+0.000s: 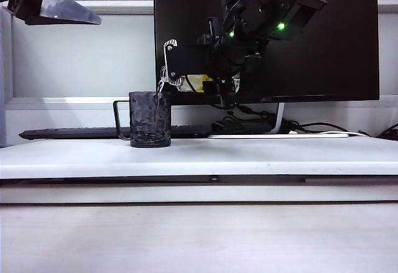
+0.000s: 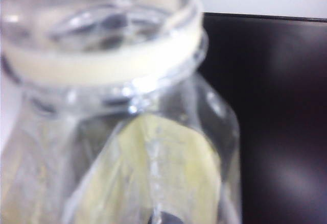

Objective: Carefully pick up the bottle and pour some water from the bottle into the cup.

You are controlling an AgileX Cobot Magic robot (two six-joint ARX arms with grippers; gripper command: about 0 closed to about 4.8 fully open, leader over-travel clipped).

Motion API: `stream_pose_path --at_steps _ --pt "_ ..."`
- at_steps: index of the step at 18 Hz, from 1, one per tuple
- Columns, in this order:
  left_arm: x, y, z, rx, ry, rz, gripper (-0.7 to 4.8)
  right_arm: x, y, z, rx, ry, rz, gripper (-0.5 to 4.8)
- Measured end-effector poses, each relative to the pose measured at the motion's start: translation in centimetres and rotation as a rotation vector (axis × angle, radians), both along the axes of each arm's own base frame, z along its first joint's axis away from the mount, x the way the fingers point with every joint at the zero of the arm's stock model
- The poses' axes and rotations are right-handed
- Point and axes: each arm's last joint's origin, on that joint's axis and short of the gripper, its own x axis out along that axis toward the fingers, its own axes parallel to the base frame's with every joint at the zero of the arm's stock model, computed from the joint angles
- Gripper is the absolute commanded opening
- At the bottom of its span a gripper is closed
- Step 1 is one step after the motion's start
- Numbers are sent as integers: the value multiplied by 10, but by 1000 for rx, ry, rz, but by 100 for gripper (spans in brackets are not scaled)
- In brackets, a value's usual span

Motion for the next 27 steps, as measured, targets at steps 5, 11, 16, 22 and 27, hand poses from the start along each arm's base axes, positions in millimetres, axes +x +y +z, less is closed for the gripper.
stream_pose_path --at_steps 5,11,16,22,27 --pt "0 0 -1 2 6 0 479 0 0 0 -5 -1 1 211" --pt "0 0 -1 2 6 0 479 0 0 0 -5 -2 1 211" --pt "0 0 -1 2 6 0 479 0 0 0 -5 -2 1 211" --pt "0 0 -2 7 17 0 479 0 0 2 146 34 -17 211" --pt "0 0 -2 8 19 0 479 0 0 4 424 117 -48 211"
